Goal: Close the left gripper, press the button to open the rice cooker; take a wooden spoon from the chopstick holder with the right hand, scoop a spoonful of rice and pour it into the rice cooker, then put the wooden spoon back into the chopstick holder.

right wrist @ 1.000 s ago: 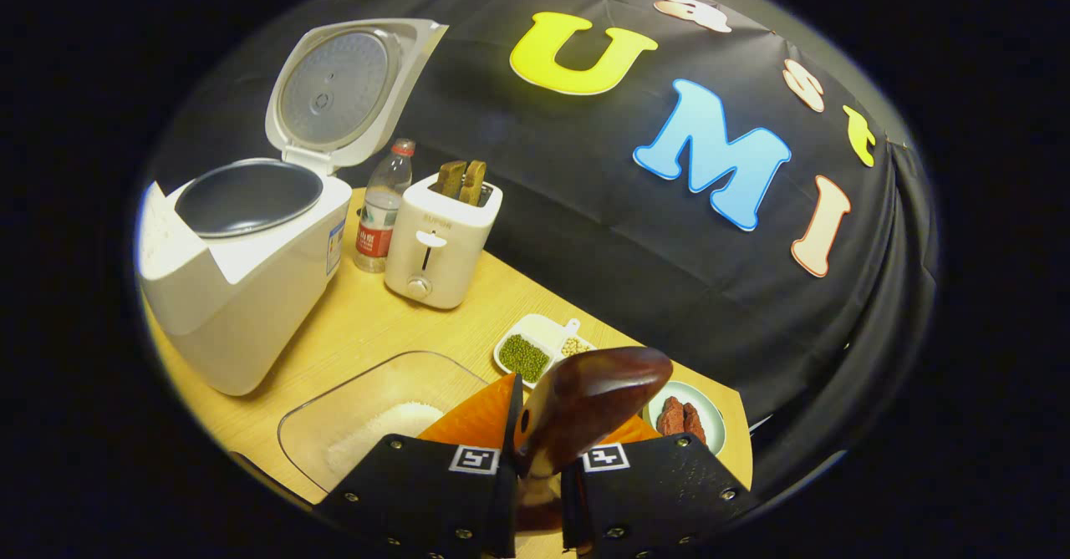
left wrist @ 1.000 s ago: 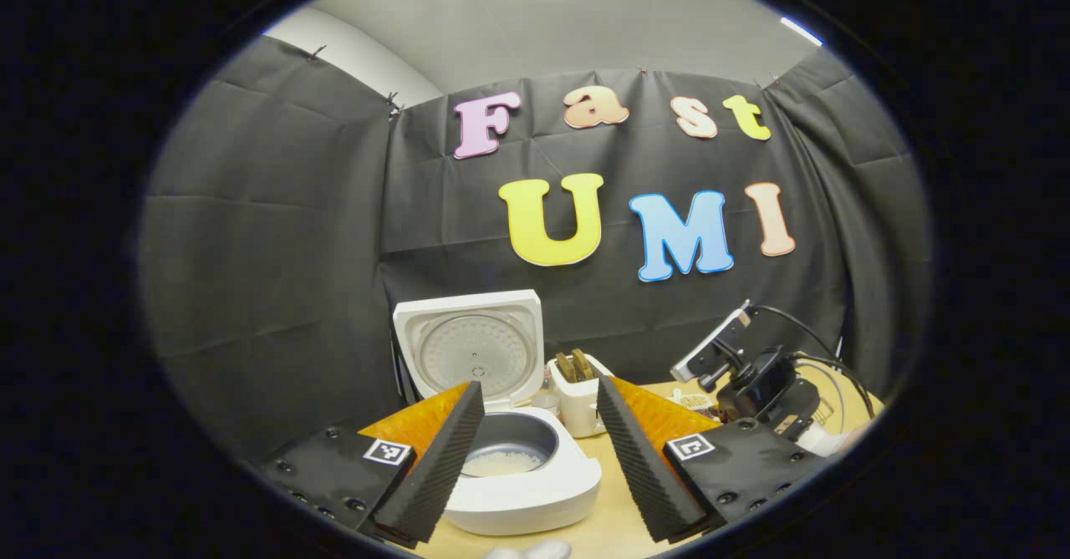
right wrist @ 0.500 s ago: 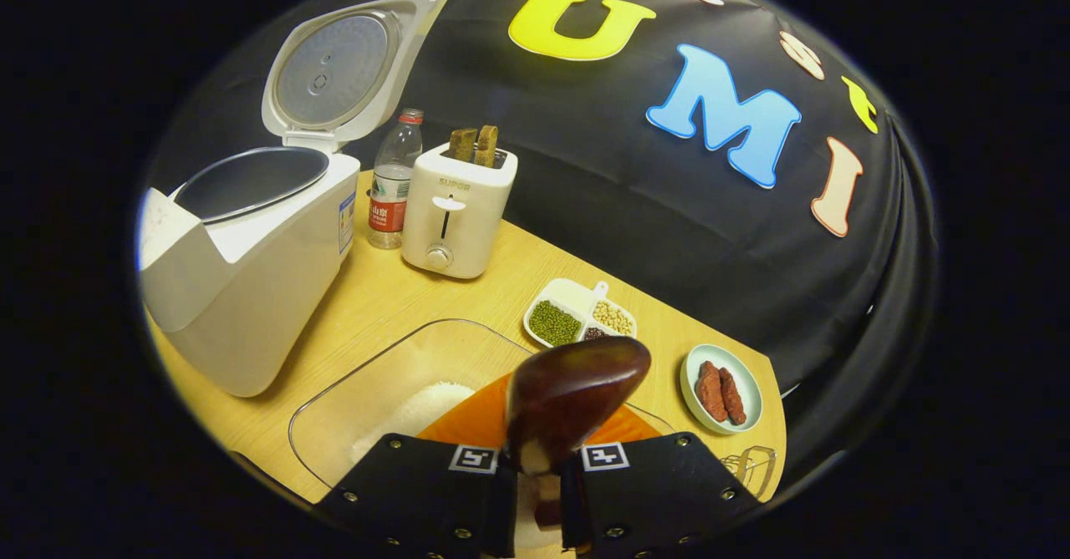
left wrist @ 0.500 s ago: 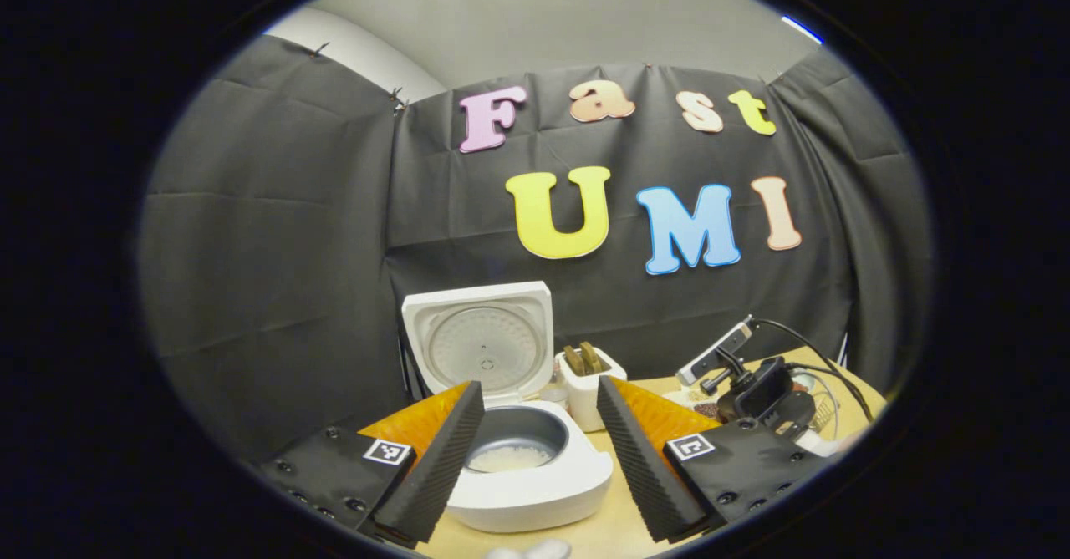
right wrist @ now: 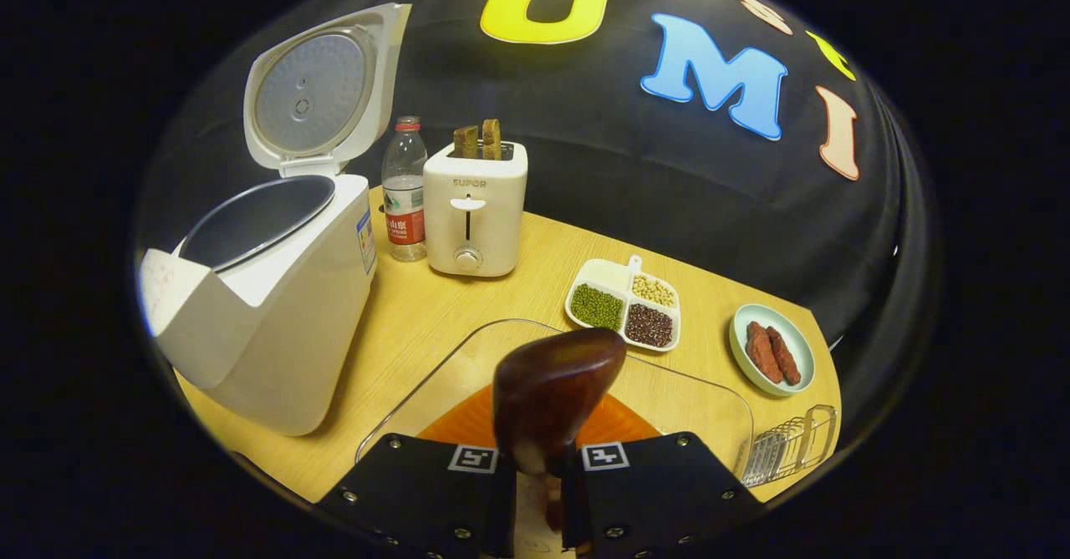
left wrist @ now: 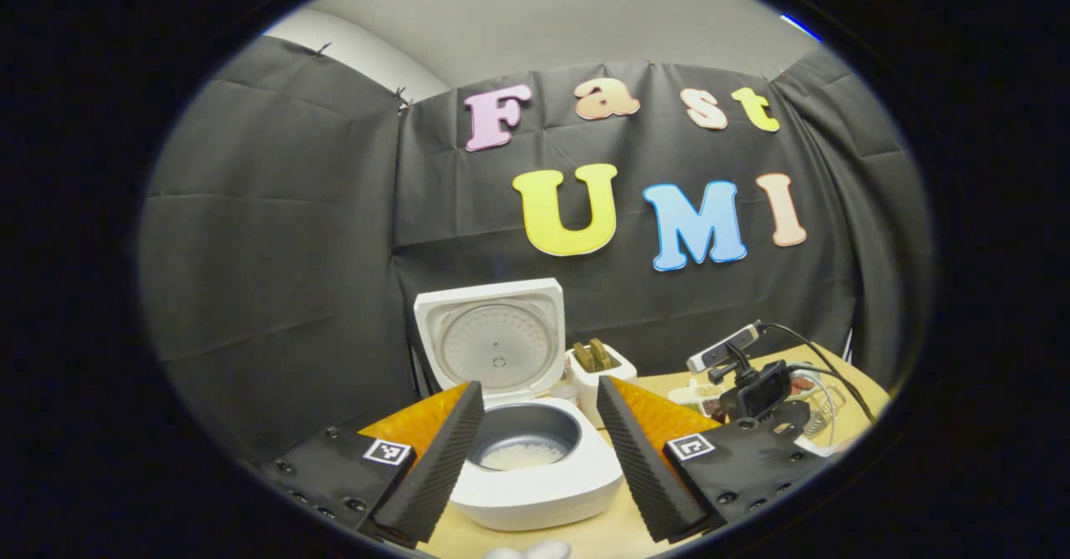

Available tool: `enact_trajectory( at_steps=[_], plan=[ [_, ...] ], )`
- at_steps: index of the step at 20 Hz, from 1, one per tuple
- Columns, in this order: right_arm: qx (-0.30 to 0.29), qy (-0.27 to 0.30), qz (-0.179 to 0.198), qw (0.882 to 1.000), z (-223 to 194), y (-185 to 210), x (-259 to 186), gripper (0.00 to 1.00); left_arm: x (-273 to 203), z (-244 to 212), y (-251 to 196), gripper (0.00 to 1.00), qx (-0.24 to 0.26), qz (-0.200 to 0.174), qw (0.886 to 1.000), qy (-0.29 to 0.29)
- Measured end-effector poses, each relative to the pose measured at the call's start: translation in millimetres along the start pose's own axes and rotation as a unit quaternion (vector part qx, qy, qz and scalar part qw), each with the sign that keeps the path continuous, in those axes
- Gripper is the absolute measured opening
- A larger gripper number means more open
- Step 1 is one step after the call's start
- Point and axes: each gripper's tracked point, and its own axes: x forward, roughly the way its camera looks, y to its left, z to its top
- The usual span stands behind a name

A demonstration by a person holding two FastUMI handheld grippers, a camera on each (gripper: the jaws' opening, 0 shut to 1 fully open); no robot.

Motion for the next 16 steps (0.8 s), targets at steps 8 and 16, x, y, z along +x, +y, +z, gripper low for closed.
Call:
enact_trajectory(
  at_steps=[8, 16],
  plan=[
    [0.163, -0.002, 0.059, 0.985, 17, 16, -1, 0.22, 2, 3, 7, 0.92, 0.001, 0.004, 1.0, -0.001],
    [0.357, -0.001, 0.11, 0.928, 19, -3, 0, 0.22, 5, 9, 4, 0.92, 0.004, -0.002, 1.0, -0.004]
  ],
)
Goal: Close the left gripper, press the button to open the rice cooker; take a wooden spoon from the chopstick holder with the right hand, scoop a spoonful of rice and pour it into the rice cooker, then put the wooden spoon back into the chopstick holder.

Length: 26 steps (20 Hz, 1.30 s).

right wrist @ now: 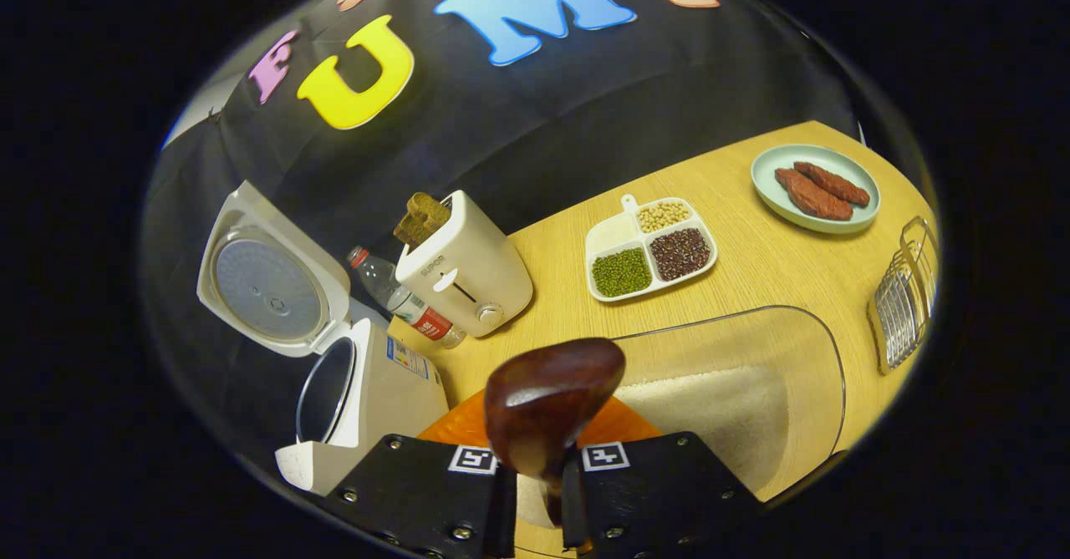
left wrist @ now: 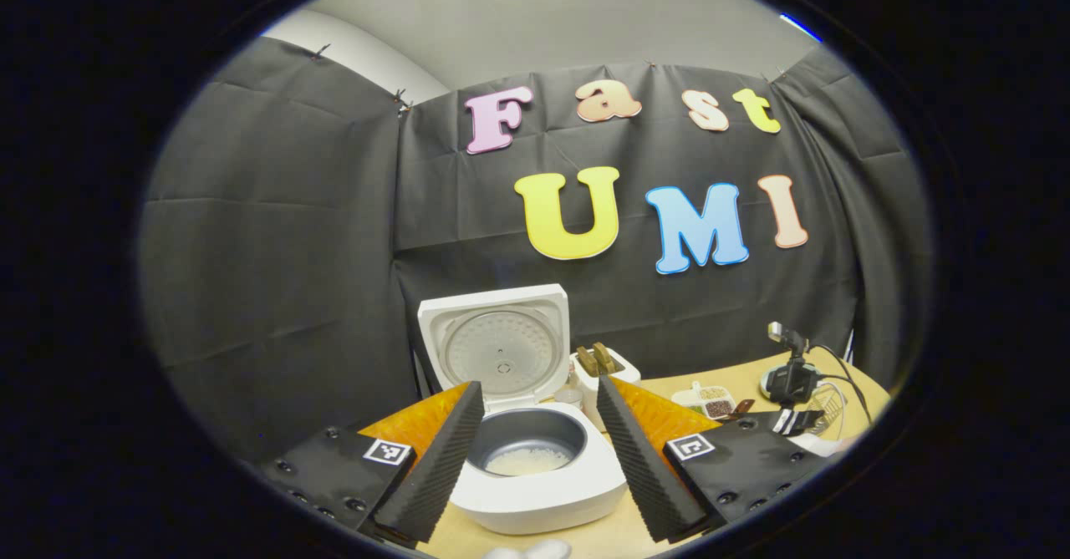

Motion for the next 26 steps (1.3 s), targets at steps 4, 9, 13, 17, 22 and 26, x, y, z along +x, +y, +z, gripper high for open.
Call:
enact_trajectory(
  at_steps=[4, 9, 13, 17, 22, 26],
  plan=[
    [0.07, -0.012, 0.024, 0.997, 11, -7, -5, 0.22, 3, 6, -5, 0.98, 0.008, -0.004, 1.0, -0.003],
    [0.153, -0.042, 0.061, 0.985, 39, -16, -20, 0.17, 2, 21, -10, 0.93, 0.019, -0.009, 1.0, -0.015],
    [0.221, -0.068, 0.08, 0.97, 61, -34, -34, 0.22, 4, 27, -17, 0.92, 0.021, -0.016, 0.999, -0.019],
    [0.276, -0.077, 0.097, 0.953, 68, -46, -42, 0.21, 4, 29, -23, 0.92, 0.03, -0.021, 0.999, -0.019],
    [0.306, -0.081, 0.112, 0.942, 70, -48, -45, 0.22, 4, 32, -27, 0.92, 0.03, -0.027, 0.999, -0.019],
    [0.298, -0.09, 0.112, 0.944, 79, -40, -55, 0.21, 4, 31, -24, 0.92, 0.025, -0.026, 0.999, -0.021]
  ],
)
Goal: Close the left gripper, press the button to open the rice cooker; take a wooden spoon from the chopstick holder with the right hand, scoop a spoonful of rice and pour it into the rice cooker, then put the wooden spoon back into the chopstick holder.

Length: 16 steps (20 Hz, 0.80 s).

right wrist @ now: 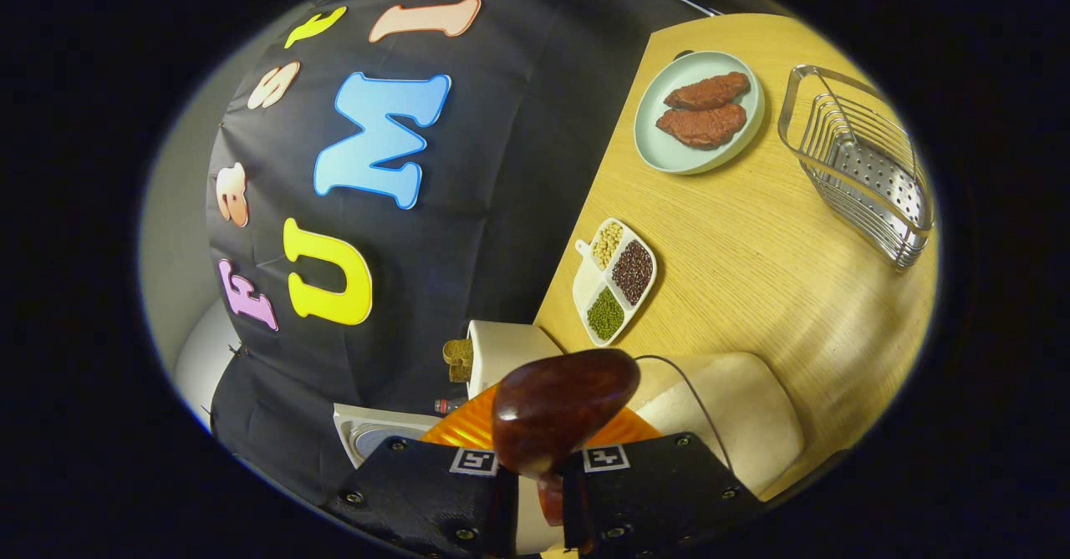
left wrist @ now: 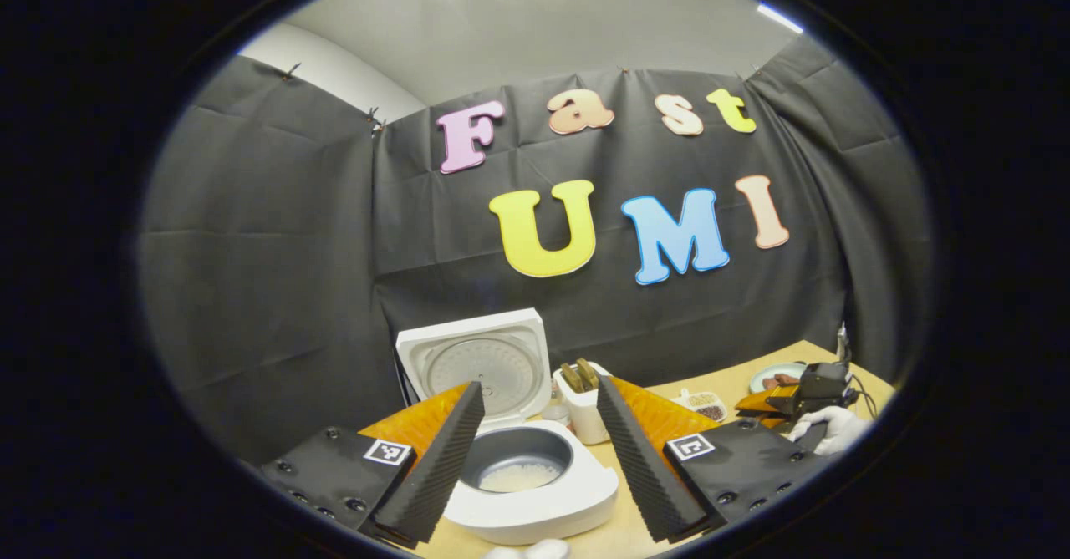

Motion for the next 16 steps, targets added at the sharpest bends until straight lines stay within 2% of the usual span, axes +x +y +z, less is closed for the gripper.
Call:
enact_trajectory(
  at_steps=[3, 8, 12, 16],
  plan=[
    [-0.013, -0.005, 0.003, 1.0, 1, 18, -6, 0.21, -2, -6, 4, 0.92, -0.005, 0.001, 1.0, -0.002],
    [-0.021, -0.003, 0.029, 0.999, -17, 77, -4, 0.21, -12, -16, 13, 0.95, -0.012, -0.001, 1.0, -0.006],
    [-0.038, 0.02, 0.045, 0.998, -53, 130, 10, 0.22, -24, -22, 30, 0.99, -0.013, 0.01, 1.0, -0.019],
    [-0.038, 0.059, 0.063, 0.996, -114, 170, 34, 0.21, -37, -31, 45, 0.98, -0.028, 0.023, 0.999, -0.011]
  ],
)
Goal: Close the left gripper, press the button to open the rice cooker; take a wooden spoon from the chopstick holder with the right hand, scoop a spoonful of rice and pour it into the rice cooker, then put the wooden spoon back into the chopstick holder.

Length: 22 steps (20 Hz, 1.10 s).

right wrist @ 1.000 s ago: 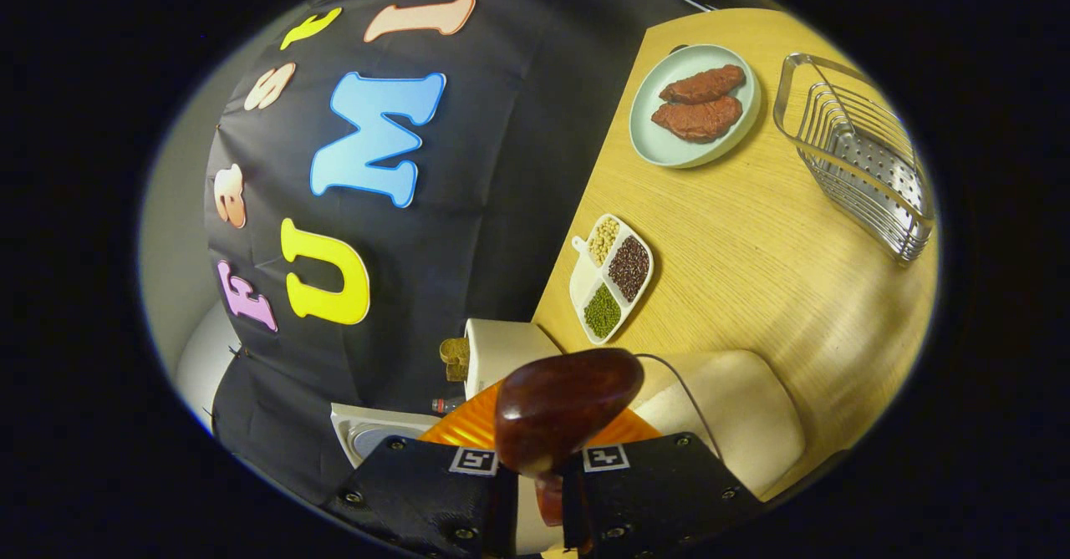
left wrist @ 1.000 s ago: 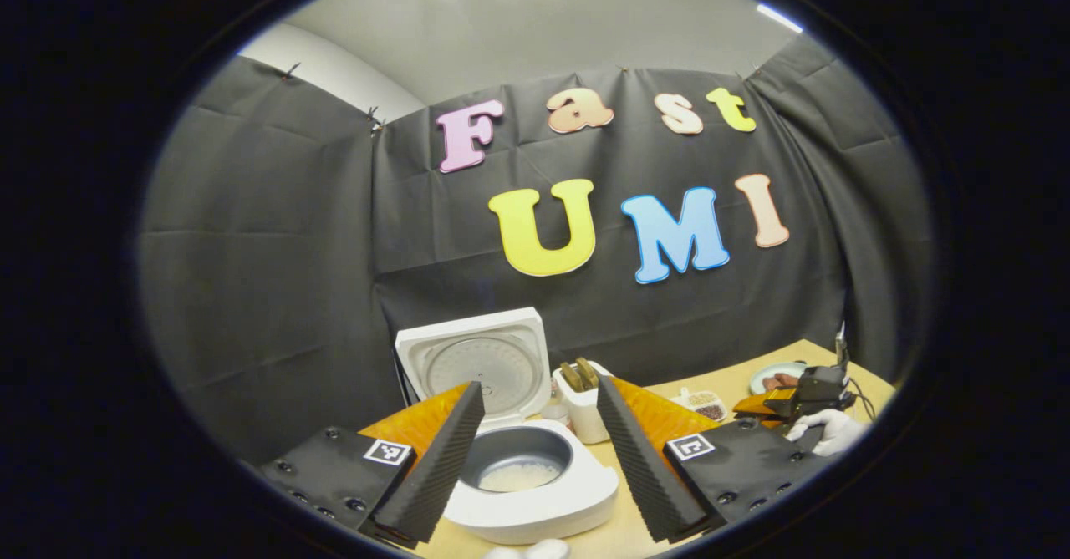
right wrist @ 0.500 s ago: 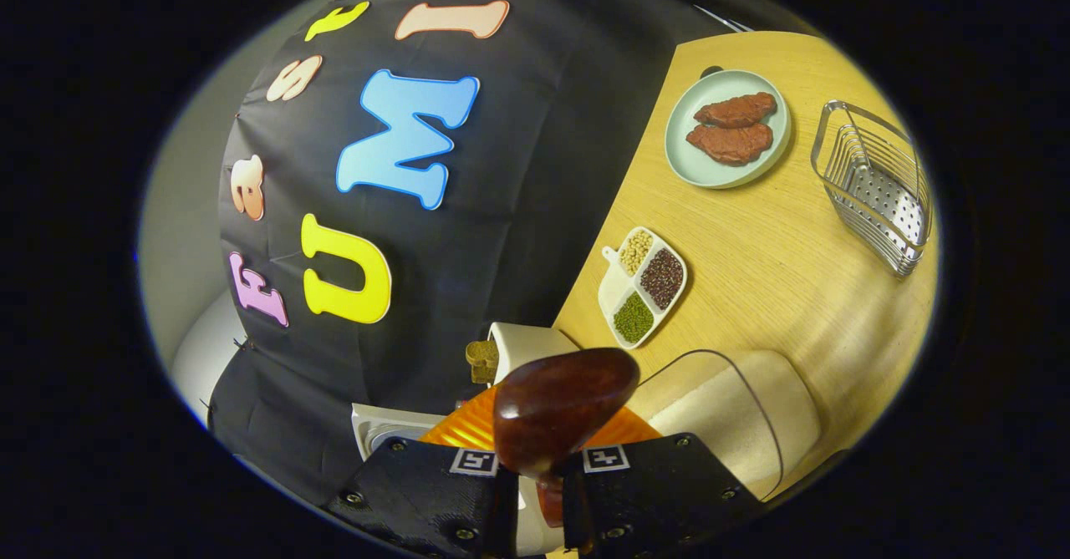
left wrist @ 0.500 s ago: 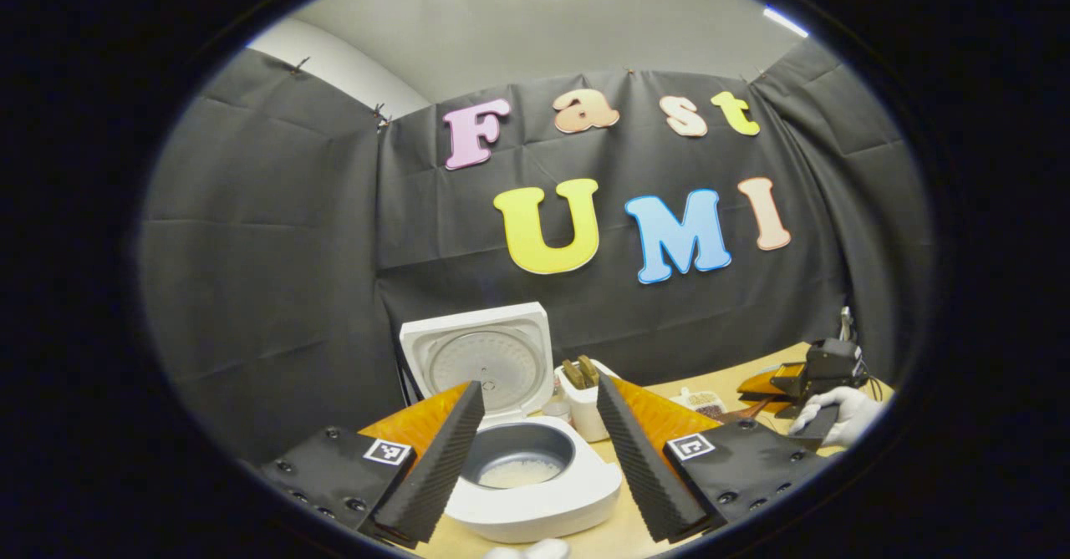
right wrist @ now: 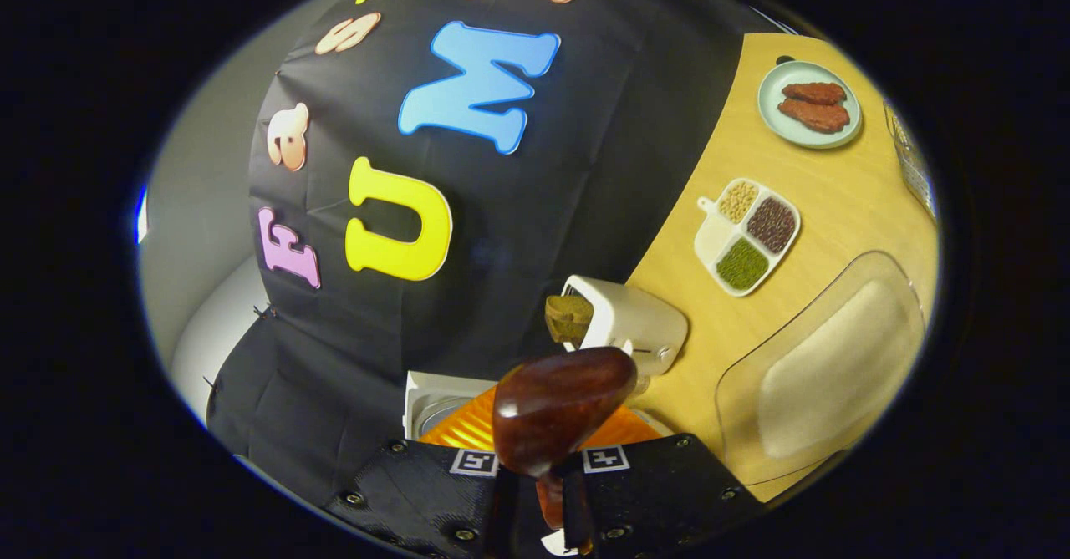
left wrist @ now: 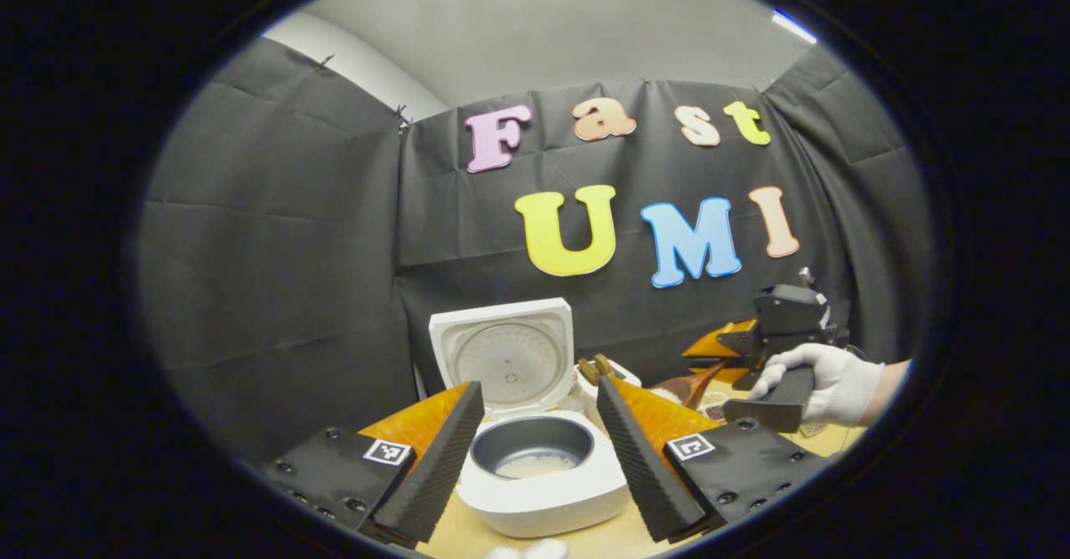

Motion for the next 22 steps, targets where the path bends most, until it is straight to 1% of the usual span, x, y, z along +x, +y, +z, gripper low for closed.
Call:
enact_trajectory(
  at_steps=[4, 7, 9, 12, 15, 16, 17, 20, 21, 22],
  plan=[
    [-0.004, 0.048, 0.009, 0.999, -66, 25, 34, 0.21, -10, -6, 12, 0.98, -0.006, 0.012, 1.0, 0.008],
    [0.01, 0.083, 0.012, 0.996, -110, 33, 57, 0.21, -14, -11, 21, 0.98, -0.005, 0.023, 1.0, 0.012],
    [0.007, 0.096, 0.006, 0.995, -127, 29, 68, 0.21, -15, -14, 28, 0.98, -0.006, 0.029, 0.999, 0.016],
    [-0.003, 0.099, -0.006, 0.995, -139, 23, 79, 0.21, -14, -19, 37, 0.98, -0.013, 0.042, 0.999, 0.022],
    [-0.016, 0.092, -0.019, 0.995, -135, 15, 88, 0.21, -10, -27, 46, 0.98, -0.018, 0.053, 0.998, 0.03],
    [-0.031, 0.083, -0.025, 0.996, -131, 14, 90, 0.22, -9, -30, 48, 0.98, -0.017, 0.056, 0.998, 0.032],
    [-0.045, 0.075, -0.031, 0.996, -126, 11, 91, 0.21, -10, -32, 51, 0.92, -0.017, 0.059, 0.998, 0.033],
    [-0.097, 0.059, -0.039, 0.993, -125, 10, 93, 0.21, -11, -39, 56, 0.92, -0.012, 0.067, 0.997, 0.04],
    [-0.126, 0.056, -0.044, 0.99, -124, 9, 94, 0.21, -11, -43, 56, 0.99, -0.011, 0.069, 0.997, 0.042],
    [-0.158, 0.052, -0.05, 0.985, -126, 9, 95, 0.21, -12, -45, 56, 0.99, -0.011, 0.069, 0.997, 0.046]
  ],
)
